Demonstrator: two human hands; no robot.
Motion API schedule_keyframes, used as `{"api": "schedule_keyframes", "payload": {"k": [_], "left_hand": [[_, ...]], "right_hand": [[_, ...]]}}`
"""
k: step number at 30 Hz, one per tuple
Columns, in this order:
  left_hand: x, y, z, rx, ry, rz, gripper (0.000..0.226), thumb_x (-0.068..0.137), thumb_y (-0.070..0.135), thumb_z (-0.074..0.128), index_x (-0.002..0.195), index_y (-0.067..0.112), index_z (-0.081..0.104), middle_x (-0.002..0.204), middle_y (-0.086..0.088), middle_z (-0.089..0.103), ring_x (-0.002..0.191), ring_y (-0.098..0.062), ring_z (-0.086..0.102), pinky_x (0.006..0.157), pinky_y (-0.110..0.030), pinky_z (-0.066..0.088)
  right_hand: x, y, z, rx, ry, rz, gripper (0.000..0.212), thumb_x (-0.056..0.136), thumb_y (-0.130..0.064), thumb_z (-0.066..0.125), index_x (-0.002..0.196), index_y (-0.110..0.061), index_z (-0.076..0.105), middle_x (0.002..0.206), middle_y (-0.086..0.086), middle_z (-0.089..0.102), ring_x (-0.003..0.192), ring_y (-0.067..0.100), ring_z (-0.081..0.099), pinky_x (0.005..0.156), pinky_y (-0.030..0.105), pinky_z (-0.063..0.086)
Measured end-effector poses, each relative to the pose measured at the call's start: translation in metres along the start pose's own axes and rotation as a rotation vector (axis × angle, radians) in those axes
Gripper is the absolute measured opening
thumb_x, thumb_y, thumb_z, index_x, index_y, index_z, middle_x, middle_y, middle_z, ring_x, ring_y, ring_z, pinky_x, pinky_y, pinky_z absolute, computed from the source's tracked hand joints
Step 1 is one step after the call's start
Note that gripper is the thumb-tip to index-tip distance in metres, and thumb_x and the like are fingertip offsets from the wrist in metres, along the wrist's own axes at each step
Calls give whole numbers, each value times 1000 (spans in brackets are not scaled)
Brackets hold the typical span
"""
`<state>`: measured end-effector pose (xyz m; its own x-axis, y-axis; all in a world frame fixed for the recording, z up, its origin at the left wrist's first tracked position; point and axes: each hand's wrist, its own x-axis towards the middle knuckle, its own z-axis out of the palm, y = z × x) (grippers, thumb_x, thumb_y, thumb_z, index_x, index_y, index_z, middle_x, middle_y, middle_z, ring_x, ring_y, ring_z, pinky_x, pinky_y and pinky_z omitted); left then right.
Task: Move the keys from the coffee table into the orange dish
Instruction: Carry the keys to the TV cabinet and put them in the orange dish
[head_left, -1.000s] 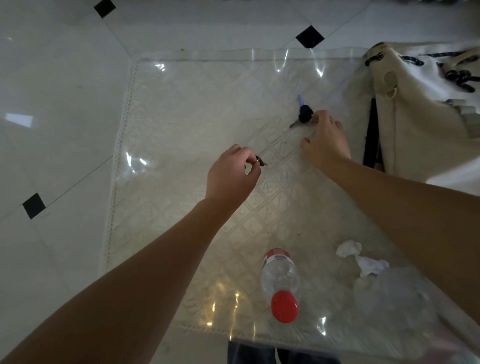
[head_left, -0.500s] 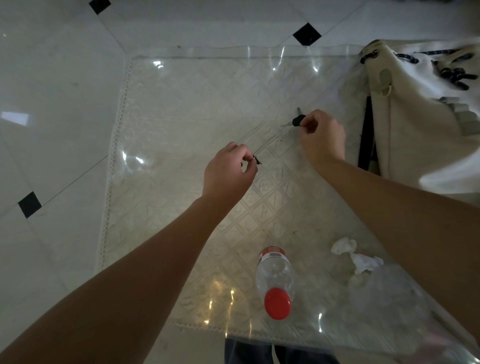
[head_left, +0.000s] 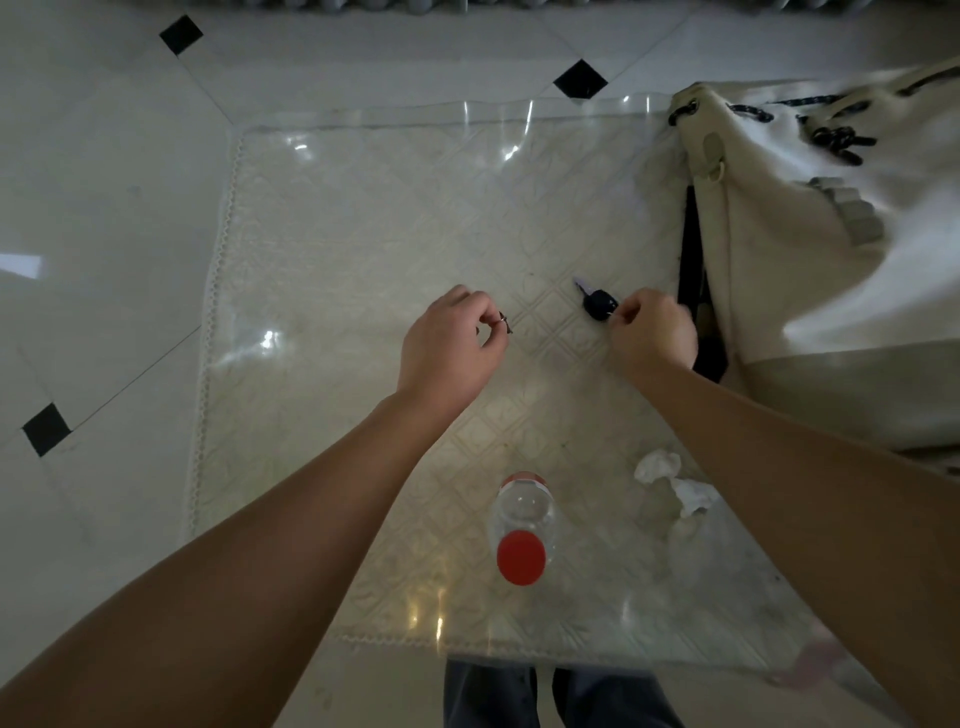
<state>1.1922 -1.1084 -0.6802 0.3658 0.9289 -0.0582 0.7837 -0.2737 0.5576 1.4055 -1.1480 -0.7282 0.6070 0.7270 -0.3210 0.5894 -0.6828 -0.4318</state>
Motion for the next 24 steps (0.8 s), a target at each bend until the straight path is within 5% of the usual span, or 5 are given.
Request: {"api": "schedule_keyframes", "payload": {"k": [9,24], "left_hand": [[-37,18,-5,53,-36,64,9,88,25,62,82,19,61,87,7,60,79,-13,58,58,-31,48],[-64,104,-135,92,117,193,7,84,22,69,80,19,63,84,10,59,78,-11,57,59,-29,46]], "right_hand": [[-51,6,-20,-145,-94,-533,14,87,-17,53,83,-9,64,90,7,60,87,23,49,68,36,42],[-134,-54,-175,92,75,-686,4,82,-16,64,79,-17,61,82,-8,56,75,11,48,58,23,39]]}}
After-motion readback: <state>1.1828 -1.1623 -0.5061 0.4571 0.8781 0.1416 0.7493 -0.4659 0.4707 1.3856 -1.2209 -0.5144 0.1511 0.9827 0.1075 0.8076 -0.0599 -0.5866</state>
